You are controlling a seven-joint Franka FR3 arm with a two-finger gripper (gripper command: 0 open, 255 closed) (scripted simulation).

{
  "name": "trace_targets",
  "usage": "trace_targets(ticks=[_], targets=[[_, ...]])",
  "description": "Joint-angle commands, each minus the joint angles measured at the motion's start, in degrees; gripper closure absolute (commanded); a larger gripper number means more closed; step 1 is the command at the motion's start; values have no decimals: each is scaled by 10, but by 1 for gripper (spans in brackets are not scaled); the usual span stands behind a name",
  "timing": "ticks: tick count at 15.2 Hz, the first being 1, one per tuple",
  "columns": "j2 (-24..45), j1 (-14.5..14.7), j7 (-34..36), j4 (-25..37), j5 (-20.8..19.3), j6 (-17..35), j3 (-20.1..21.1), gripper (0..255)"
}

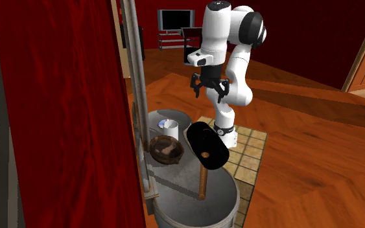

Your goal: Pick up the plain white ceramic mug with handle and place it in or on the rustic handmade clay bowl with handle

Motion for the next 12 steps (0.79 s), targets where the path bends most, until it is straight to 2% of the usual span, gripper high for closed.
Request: trace_targets(ticks=[1,7,12], targets=[[0,0,0,0,0,0,0,0],[-59,-25,-68,-117,-42,103,-73,0],[-78,-55,-127,-194,-84,198,-146,0]])
